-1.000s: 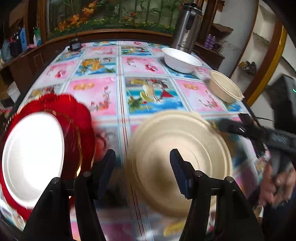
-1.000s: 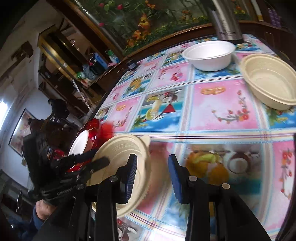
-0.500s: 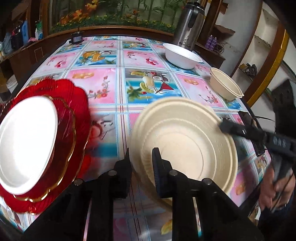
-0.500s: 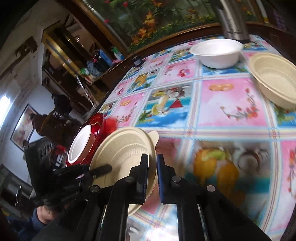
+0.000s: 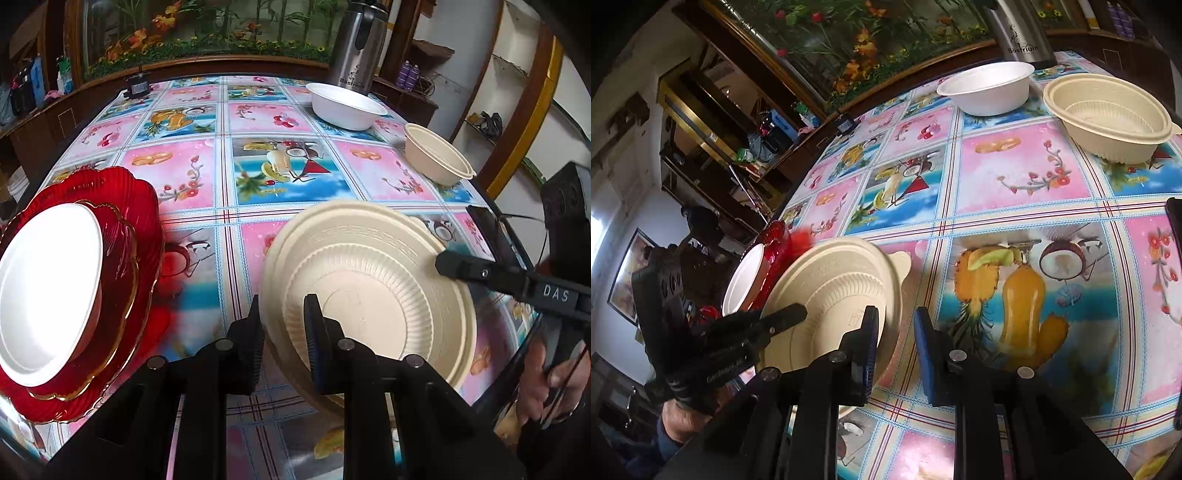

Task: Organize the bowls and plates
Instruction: 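Carry the beige bowl toward the plate stack with the left gripper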

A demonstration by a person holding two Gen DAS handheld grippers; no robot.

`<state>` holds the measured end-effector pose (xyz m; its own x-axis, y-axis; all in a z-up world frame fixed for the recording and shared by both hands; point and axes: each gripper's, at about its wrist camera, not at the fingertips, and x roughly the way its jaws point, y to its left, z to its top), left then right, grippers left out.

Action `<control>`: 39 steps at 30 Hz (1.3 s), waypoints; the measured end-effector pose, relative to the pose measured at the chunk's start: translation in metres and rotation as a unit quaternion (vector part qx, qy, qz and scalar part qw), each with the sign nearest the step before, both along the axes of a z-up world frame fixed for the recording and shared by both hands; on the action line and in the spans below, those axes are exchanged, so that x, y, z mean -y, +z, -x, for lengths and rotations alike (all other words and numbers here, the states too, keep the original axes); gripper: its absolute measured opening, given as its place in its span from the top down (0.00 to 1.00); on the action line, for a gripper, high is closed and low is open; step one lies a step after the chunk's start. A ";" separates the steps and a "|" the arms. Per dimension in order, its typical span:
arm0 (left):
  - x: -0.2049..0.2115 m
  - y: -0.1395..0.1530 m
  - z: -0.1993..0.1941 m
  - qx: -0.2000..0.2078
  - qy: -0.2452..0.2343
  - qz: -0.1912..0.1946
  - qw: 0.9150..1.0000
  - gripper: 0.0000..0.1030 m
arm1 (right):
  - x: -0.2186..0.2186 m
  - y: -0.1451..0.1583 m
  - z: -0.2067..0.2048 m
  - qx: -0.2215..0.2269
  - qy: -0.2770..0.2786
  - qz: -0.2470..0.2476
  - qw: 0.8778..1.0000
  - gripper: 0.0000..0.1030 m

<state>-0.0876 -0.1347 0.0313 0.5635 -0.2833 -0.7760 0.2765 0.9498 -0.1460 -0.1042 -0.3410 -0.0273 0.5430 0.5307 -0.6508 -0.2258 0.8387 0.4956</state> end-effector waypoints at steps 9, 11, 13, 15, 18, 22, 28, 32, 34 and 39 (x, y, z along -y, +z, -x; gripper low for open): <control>0.002 0.013 0.009 0.052 0.000 -0.014 0.999 0.83 | -0.009 0.012 0.012 0.025 -0.023 0.012 0.999 0.88; 0.000 0.016 0.010 0.059 0.004 -0.017 0.998 0.83 | -0.012 0.015 0.013 0.030 -0.022 0.014 0.999 0.88; -0.004 0.020 0.011 0.066 0.009 -0.018 0.998 0.83 | -0.016 0.019 0.013 0.035 -0.019 0.014 0.999 0.88; -0.008 0.023 0.011 0.070 0.013 -0.018 0.997 0.83 | -0.020 0.023 0.011 0.038 -0.018 0.012 0.999 0.88; -0.013 0.028 0.012 0.079 0.018 -0.016 0.997 0.83 | -0.026 0.028 0.011 0.044 -0.016 0.011 0.999 0.88; -0.018 0.034 0.015 0.091 0.023 -0.016 0.995 0.83 | -0.031 0.034 0.010 0.050 -0.014 0.013 0.999 0.88; -0.029 0.042 0.018 0.106 0.034 -0.009 0.994 0.83 | -0.044 0.043 0.010 0.056 -0.006 0.021 0.998 0.88; -0.038 0.046 0.020 0.114 0.044 -0.005 0.993 0.83 | -0.053 0.050 0.009 0.060 0.002 0.022 0.998 0.88; -0.043 0.049 0.021 0.118 0.049 -0.004 0.992 0.83 | -0.058 0.051 0.007 0.062 0.006 0.023 0.998 0.88; -0.057 0.055 0.023 0.128 0.066 0.000 0.990 0.83 | -0.074 0.059 0.003 0.071 0.018 0.030 0.997 0.88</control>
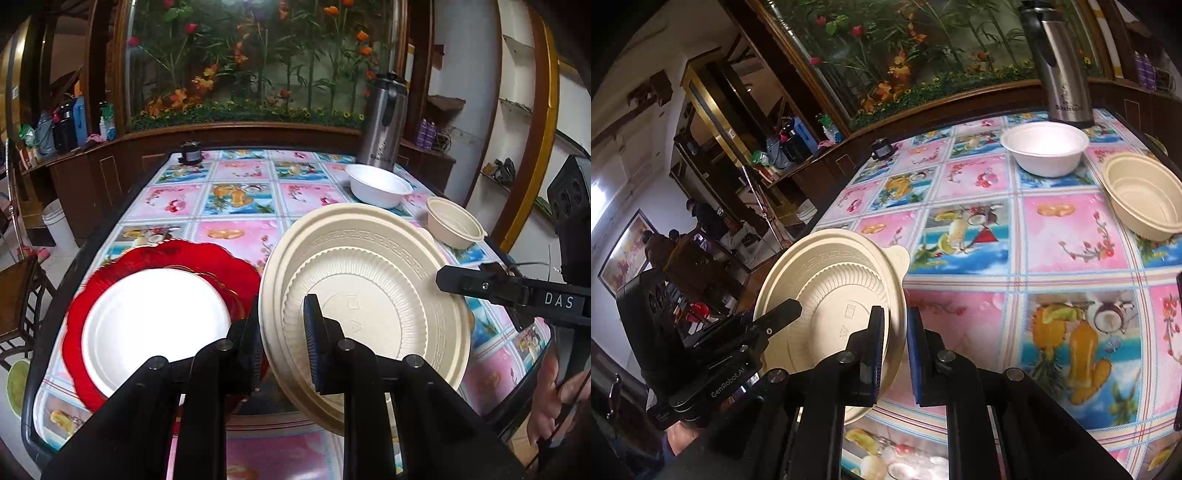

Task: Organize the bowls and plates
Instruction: 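Carry the beige bowl toward the plate stack with the left gripper, then lower the beige bowl onto the white plate and open the left gripper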

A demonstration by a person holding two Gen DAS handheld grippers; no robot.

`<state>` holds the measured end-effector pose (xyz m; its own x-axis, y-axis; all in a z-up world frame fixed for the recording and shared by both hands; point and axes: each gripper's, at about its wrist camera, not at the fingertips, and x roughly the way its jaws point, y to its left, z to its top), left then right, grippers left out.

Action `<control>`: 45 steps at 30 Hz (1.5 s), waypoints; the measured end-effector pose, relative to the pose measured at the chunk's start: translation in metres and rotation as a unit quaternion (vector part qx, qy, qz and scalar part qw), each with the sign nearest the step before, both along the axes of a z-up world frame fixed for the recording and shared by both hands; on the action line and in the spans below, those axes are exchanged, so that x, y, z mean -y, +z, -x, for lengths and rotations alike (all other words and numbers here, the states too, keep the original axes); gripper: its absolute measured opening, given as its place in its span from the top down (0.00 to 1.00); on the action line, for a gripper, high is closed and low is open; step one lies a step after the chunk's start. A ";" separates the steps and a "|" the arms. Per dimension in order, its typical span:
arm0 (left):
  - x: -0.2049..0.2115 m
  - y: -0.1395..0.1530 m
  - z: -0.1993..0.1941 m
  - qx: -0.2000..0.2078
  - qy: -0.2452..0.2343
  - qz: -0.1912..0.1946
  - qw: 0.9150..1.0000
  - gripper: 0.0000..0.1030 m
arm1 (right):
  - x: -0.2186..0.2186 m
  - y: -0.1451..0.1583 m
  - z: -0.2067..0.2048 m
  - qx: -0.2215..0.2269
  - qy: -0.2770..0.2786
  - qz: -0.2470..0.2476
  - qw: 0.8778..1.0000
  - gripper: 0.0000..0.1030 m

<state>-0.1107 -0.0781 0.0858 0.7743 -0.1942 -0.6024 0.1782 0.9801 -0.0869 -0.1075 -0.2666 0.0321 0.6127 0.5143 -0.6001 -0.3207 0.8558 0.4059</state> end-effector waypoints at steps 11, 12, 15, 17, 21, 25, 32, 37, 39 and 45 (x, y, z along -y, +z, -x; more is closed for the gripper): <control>-0.031 0.006 0.004 0.015 0.034 0.014 0.999 0.83 | -0.037 0.006 -0.010 0.004 0.027 0.007 1.000 0.88; -0.033 0.006 0.004 0.016 0.036 0.015 0.999 0.83 | -0.039 0.007 -0.010 0.004 0.028 0.008 1.000 0.88; -0.039 0.005 0.003 0.015 0.041 0.019 0.999 0.83 | -0.046 0.008 -0.012 0.004 0.030 0.010 0.999 0.88; -0.044 0.006 0.003 0.017 0.047 0.022 0.999 0.83 | -0.051 0.008 -0.015 0.001 0.035 0.008 0.999 0.88; -0.062 0.011 0.003 0.022 0.067 0.029 0.997 0.83 | -0.068 0.008 -0.022 -0.002 0.048 0.009 0.999 0.88; -0.083 0.015 0.004 0.029 0.093 0.033 0.995 0.83 | -0.092 0.009 -0.027 -0.004 0.064 0.012 0.998 0.88; -0.113 0.009 -0.004 0.024 0.129 0.040 0.991 0.83 | -0.128 -0.004 -0.039 -0.033 0.087 0.009 0.996 0.88; -0.131 -0.002 -0.014 0.008 0.148 0.051 0.988 0.83 | -0.146 -0.012 -0.049 -0.051 0.093 0.012 0.994 0.88; -0.137 -0.008 -0.018 0.000 0.154 0.055 0.987 0.83 | -0.152 -0.015 -0.053 -0.059 0.095 0.017 0.994 0.88; -0.142 -0.019 -0.024 -0.014 0.161 0.054 0.985 0.83 | -0.158 -0.024 -0.063 -0.076 0.095 0.015 0.992 0.88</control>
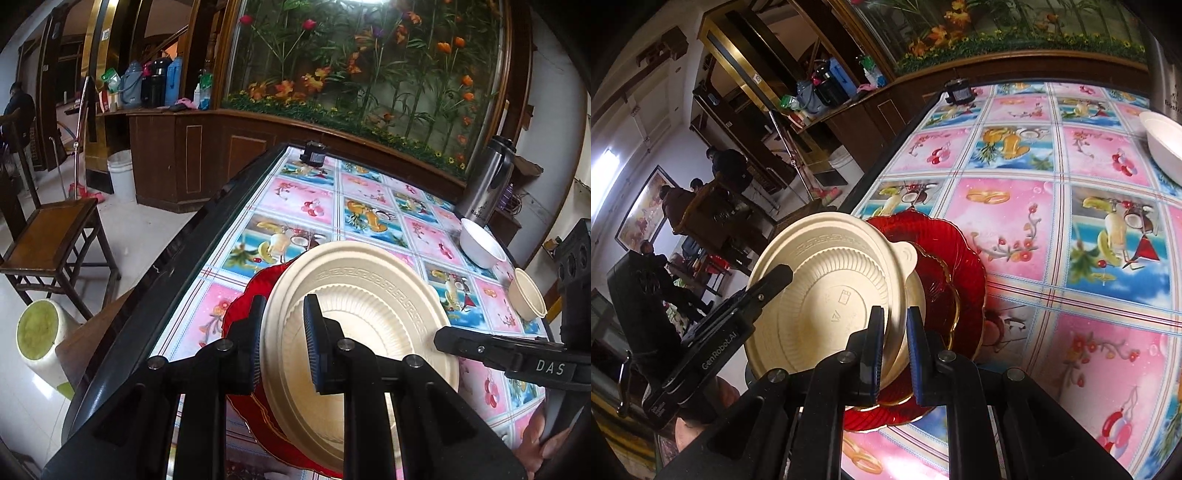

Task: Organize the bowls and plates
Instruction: 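Lower the beige bowl onto the white plate and open the left gripper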

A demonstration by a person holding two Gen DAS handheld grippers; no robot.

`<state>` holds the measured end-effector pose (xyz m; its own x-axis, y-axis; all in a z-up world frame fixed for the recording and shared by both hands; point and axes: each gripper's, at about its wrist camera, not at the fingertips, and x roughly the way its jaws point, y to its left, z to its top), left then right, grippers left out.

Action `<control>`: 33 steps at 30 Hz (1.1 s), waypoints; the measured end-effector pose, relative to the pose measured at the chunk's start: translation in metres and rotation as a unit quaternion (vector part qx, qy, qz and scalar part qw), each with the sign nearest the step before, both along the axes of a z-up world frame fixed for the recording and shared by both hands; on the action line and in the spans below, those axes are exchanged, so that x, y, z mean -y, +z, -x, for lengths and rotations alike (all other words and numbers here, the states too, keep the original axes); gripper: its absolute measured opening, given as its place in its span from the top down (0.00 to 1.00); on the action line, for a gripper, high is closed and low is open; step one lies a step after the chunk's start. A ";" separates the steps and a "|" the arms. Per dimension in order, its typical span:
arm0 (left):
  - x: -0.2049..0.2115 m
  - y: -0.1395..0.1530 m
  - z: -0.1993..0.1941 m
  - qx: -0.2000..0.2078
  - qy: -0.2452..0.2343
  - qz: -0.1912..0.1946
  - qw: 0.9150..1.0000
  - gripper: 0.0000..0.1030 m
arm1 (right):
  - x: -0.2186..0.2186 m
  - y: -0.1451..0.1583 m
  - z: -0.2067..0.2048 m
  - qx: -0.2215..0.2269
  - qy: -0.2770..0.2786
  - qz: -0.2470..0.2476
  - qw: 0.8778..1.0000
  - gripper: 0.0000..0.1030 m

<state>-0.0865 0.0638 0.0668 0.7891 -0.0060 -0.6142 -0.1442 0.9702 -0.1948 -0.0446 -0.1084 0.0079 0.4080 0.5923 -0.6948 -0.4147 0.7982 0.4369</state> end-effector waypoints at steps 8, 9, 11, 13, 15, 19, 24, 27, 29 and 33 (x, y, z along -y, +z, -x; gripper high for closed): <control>0.000 -0.003 -0.002 -0.005 -0.001 0.003 1.000 0.83 | -0.002 -0.003 -0.001 -0.004 0.000 0.005 1.000 0.85; -0.001 -0.003 -0.003 -0.006 -0.001 0.003 1.000 0.83 | -0.002 -0.003 -0.002 -0.004 0.000 0.006 1.000 0.85; -0.002 -0.004 -0.004 -0.008 0.000 0.005 1.000 0.83 | -0.003 -0.004 -0.003 -0.003 -0.001 0.007 1.000 0.85; -0.002 -0.005 -0.005 -0.011 0.001 0.004 1.000 0.83 | -0.003 -0.004 -0.003 -0.004 -0.001 0.006 1.000 0.85; -0.003 -0.006 -0.005 -0.013 0.001 0.008 1.000 0.83 | -0.004 -0.004 -0.003 -0.003 0.000 0.007 1.000 0.84; -0.003 -0.005 -0.004 -0.013 0.006 0.005 1.000 0.83 | -0.003 -0.004 -0.003 -0.003 -0.001 0.006 1.000 0.84; -0.005 -0.004 -0.003 -0.015 0.012 0.005 1.000 0.83 | -0.001 -0.003 -0.006 0.000 0.001 0.002 1.000 0.84; -0.005 -0.001 -0.001 -0.012 0.014 0.006 1.000 0.83 | 0.001 -0.002 -0.006 0.000 0.000 0.001 1.000 0.84; -0.005 0.003 0.002 -0.007 0.019 0.002 1.000 0.83 | 0.004 -0.001 -0.005 0.000 0.000 -0.002 1.000 0.82; -0.001 0.014 0.009 0.007 0.016 -0.002 1.000 0.83 | 0.015 0.003 -0.003 0.000 -0.006 -0.018 1.000 0.82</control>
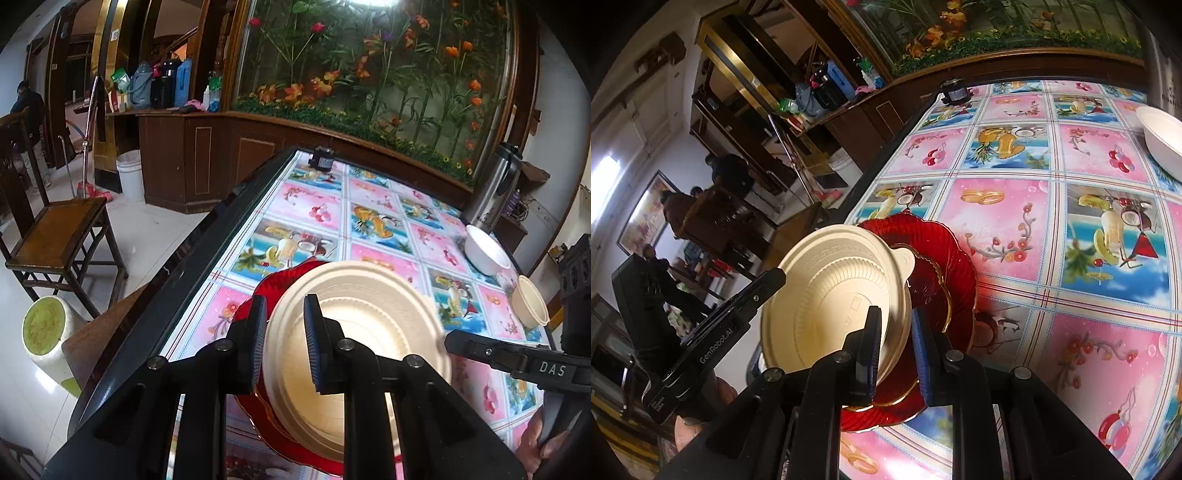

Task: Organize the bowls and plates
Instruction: 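Lower the beige bowl onto the white plate and open the left gripper, then withdraw the left gripper from the stack while the right gripper moves toward the white bowl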

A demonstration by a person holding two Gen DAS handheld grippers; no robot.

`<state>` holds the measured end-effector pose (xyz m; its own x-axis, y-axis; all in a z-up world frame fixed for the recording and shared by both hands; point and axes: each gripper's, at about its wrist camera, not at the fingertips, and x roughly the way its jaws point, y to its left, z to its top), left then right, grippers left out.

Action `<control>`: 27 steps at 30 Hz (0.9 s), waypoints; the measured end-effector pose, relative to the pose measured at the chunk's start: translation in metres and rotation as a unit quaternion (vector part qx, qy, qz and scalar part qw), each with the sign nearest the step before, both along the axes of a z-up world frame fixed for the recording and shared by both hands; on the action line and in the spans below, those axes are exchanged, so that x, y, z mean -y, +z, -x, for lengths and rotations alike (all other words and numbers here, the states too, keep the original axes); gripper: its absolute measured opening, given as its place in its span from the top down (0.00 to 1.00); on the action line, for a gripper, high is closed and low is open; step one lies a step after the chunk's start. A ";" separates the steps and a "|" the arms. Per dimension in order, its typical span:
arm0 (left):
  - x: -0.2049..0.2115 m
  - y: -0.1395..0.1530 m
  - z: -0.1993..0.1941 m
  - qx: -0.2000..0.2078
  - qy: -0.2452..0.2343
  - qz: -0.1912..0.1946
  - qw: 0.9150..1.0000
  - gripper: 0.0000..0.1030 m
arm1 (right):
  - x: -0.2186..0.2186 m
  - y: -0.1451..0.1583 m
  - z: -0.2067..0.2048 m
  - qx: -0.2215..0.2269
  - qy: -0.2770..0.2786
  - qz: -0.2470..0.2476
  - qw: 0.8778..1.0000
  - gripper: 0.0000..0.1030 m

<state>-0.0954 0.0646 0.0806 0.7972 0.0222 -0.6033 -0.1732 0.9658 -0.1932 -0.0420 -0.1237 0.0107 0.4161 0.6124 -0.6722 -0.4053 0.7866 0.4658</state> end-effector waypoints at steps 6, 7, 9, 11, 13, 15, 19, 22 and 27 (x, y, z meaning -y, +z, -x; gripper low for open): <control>0.022 0.015 0.006 0.013 -0.025 -0.011 1.000 0.80 | 0.031 0.009 0.004 0.009 -0.023 -0.019 1.000 0.81; 0.030 0.016 0.006 0.014 -0.035 -0.012 0.999 0.78 | 0.035 0.010 0.004 0.010 -0.028 -0.021 0.999 0.81; 0.044 0.018 0.006 0.013 -0.052 -0.016 0.998 0.77 | 0.048 0.011 0.004 0.010 -0.040 -0.027 0.999 0.81; 0.064 0.017 0.006 0.008 -0.075 -0.022 0.997 0.77 | 0.063 0.012 0.003 0.009 -0.054 -0.034 0.998 0.81; 0.086 0.014 0.004 0.002 -0.100 -0.031 0.995 0.76 | 0.079 0.011 0.002 0.009 -0.068 -0.042 0.997 0.81; 0.111 0.007 0.004 -0.010 -0.125 -0.041 0.991 0.68 | 0.098 0.009 0.000 0.010 -0.087 -0.046 0.995 0.79; 0.161 -0.011 0.004 -0.027 -0.184 -0.057 0.981 0.51 | 0.136 0.003 -0.001 0.009 -0.128 -0.056 0.990 0.75; 0.195 -0.030 0.001 -0.040 -0.231 -0.065 0.970 0.51 | 0.166 -0.003 -0.004 0.004 -0.159 -0.066 0.985 0.75; 0.219 -0.051 -0.009 -0.072 -0.244 -0.083 0.964 0.51 | 0.210 -0.003 -0.011 0.007 -0.205 -0.075 0.976 0.75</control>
